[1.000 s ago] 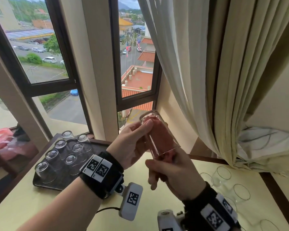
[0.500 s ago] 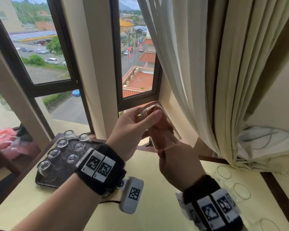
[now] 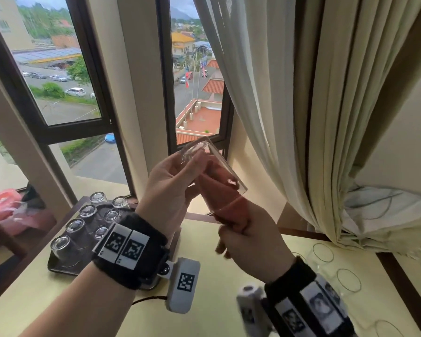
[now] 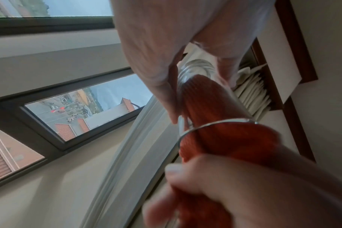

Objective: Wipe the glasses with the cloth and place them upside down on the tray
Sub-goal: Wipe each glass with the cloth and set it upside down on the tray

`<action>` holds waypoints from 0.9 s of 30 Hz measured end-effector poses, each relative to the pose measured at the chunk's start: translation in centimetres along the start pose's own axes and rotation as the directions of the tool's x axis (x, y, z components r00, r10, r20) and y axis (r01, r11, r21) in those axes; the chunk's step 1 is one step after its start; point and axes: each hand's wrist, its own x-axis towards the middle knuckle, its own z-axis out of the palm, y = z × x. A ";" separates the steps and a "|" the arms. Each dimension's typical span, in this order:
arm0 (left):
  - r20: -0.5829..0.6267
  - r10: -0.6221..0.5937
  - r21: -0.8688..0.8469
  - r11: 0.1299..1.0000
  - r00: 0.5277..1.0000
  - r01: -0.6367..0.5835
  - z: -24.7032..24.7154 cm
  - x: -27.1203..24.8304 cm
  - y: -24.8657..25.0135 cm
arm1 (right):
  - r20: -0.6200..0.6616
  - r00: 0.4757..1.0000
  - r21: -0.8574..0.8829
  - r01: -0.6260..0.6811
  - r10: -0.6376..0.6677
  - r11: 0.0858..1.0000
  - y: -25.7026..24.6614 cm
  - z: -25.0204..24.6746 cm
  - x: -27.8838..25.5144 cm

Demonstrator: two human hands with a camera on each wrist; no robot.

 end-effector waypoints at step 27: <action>-0.313 0.106 0.416 0.909 0.944 0.036 -6.0 -9.7 -5.3 | -0.043 0.901 0.548 -0.341 0.433 0.764 4.9 5.5 -3.3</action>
